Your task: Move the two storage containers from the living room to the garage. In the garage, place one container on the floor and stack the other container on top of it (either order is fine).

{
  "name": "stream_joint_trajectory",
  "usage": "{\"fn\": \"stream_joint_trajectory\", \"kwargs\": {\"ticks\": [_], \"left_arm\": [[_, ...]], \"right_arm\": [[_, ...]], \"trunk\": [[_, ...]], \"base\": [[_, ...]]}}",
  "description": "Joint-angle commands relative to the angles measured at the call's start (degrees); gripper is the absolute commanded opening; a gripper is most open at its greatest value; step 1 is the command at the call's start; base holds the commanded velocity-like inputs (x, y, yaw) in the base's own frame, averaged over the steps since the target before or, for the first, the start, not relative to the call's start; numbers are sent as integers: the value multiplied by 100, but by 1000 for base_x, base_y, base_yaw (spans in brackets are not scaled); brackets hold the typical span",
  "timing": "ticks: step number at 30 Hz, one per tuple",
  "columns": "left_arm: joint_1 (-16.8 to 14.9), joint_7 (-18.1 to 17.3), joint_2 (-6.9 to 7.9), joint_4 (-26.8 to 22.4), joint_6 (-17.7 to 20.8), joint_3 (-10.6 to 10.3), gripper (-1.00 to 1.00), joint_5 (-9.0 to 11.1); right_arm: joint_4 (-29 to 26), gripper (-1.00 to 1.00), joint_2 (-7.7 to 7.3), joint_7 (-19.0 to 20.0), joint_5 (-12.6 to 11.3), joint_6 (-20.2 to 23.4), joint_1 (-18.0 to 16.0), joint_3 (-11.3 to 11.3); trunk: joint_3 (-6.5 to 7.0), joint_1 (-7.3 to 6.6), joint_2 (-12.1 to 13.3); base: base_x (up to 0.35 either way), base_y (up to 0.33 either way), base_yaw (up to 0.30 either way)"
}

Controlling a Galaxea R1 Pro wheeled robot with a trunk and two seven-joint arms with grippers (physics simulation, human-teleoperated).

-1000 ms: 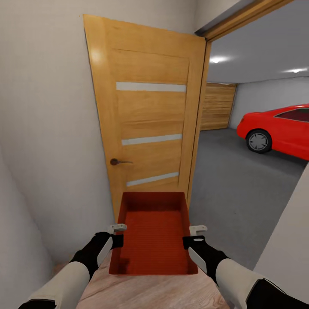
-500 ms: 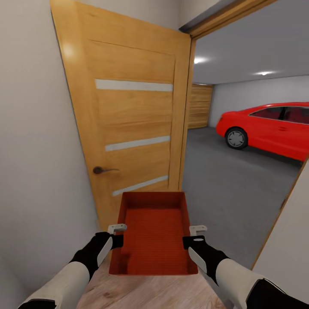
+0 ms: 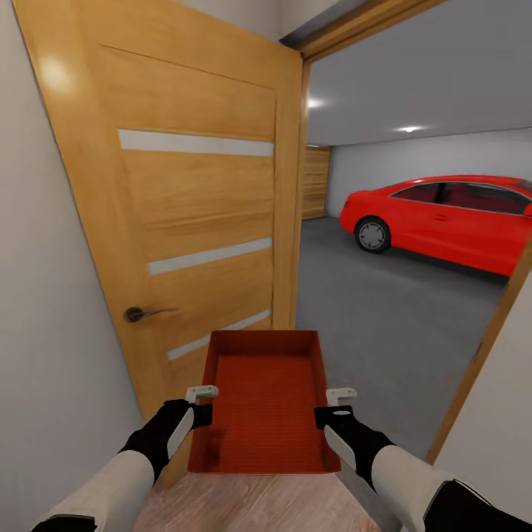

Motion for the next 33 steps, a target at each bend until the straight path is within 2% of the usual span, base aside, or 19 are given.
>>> {"fn": "stream_joint_trajectory", "kwargs": {"ticks": [1, 33], "left_arm": [[7, 64, 1, 0, 28, 21, -100, 91], [7, 64, -8, 0, 28, 28, -100, 89]], "right_arm": [[-15, -100, 1, -483, 166, -7, -9, -179], [-16, -100, 1, -485, 170, -13, -9, -179]], "trunk": [[-2, 5, -4], [-2, 5, -4]], "base": [[249, 184, -277], [237, 156, -277]]}}
